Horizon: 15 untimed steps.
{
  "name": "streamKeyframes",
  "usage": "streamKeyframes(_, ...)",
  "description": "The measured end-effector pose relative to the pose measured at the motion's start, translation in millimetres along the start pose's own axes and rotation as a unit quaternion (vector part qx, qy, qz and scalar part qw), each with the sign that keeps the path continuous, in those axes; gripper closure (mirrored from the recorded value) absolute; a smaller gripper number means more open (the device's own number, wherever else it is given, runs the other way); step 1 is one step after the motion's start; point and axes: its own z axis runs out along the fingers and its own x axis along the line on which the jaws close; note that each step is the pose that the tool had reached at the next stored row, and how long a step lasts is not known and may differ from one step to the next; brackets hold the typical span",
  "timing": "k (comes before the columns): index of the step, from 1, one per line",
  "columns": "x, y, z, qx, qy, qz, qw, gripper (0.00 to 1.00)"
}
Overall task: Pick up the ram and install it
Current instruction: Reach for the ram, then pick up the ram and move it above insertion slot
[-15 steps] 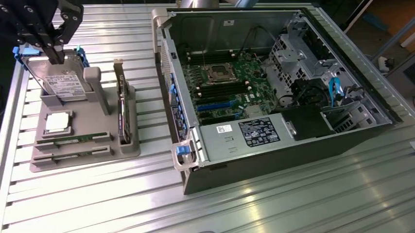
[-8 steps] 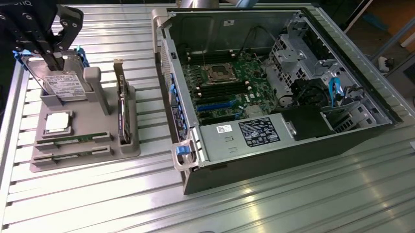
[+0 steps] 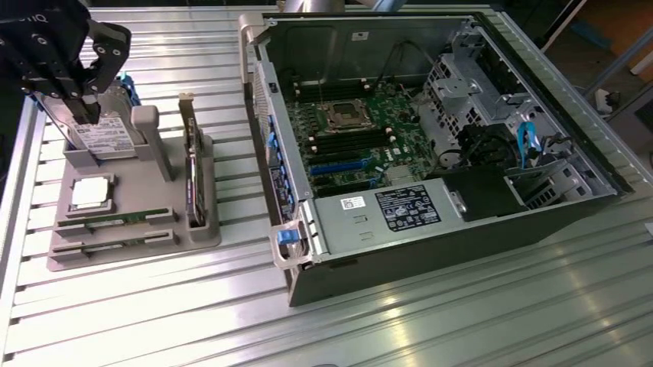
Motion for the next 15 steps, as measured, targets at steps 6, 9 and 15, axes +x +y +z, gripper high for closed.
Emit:
streamKeyframes(6,-0.5,-6.9,-0.2,0.0026,-0.0002,0.000,1.0000,0.89)
streamKeyframes(9,-0.5,-6.9,-0.1,0.0026,-0.0002,0.000,1.0000,0.89)
streamKeyframes(15,-0.5,-7.0,-0.2,0.0026,-0.0002,0.000,1.0000,0.89)
